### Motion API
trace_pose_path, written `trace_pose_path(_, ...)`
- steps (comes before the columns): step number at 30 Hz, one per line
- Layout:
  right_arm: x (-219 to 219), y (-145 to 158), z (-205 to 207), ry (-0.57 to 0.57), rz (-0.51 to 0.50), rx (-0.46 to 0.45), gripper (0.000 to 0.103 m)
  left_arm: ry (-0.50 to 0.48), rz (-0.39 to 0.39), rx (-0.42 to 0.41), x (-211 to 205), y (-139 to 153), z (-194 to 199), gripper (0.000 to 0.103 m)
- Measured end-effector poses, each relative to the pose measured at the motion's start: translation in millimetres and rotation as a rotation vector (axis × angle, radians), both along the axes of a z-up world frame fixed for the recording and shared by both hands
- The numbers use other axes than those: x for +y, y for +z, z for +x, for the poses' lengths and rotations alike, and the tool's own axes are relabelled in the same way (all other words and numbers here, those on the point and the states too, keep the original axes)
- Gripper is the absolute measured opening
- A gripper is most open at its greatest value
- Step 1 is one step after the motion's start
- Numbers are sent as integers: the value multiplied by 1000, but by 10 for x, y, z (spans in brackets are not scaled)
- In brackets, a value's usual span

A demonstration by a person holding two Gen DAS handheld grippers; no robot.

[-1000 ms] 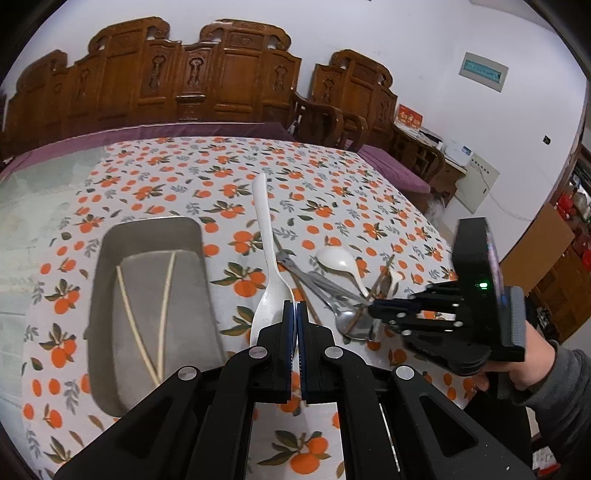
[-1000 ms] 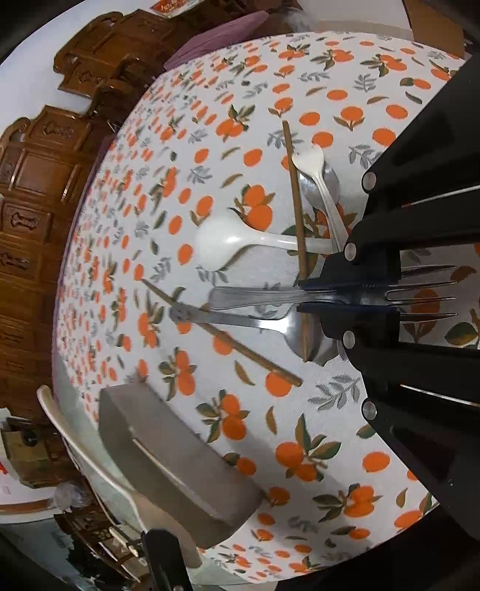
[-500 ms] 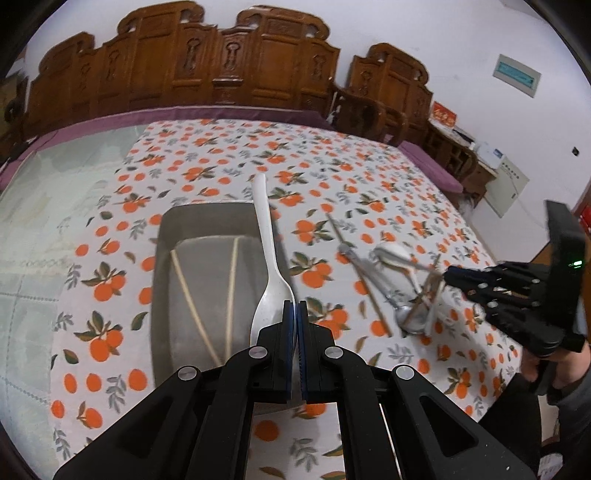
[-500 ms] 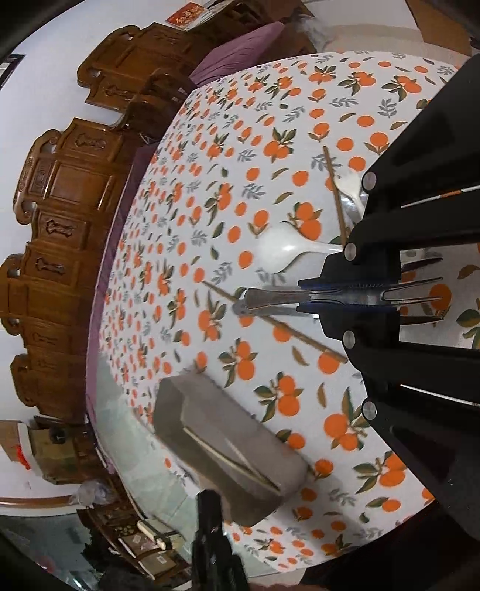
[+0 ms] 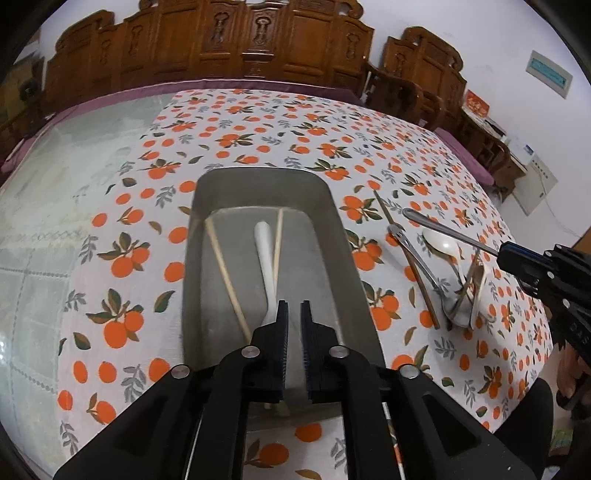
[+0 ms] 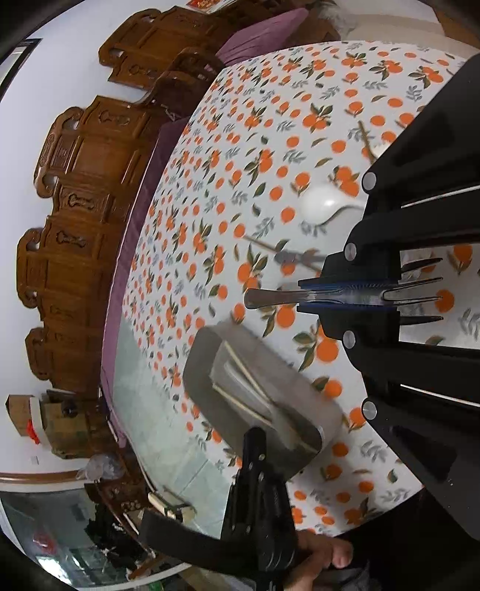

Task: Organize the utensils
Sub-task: 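Lower the metal fork into the tray and open the right gripper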

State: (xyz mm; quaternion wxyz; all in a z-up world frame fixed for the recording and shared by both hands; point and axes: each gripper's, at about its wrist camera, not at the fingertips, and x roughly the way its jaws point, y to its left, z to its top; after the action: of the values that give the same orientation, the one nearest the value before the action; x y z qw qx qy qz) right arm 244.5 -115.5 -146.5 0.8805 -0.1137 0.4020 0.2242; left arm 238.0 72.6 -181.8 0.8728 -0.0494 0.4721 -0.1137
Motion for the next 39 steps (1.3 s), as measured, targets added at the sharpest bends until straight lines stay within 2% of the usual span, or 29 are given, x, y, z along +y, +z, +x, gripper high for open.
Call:
trace_pose_path(2,95,20,10,13,4,0,8,9,5,-17,35,46,-12,18)
trace_pose_path(7,295,88,52,41,19,-4,8,29,21,-53,135,168,-44,19)
trace_pose_path(13,603,102,155,73,35,7,8,63,42,-95,285,303,-63,28)
trace_pose_path(24,1281,-231,520,84,18,86,8,144,51,-131,674,433,-59,29)
trace_pose_path(31,1477,-481,665,40,-17,127,8,152,44,-136,738,449,-67,29)
trace_pose_path(36,1496,-610,684,23,24,185,8,149,44,-138,727,453,-74,29)
trace_pose_path(39,1536,-689,660,66,69,247,8,149,45,-138,718,454,-82,29)
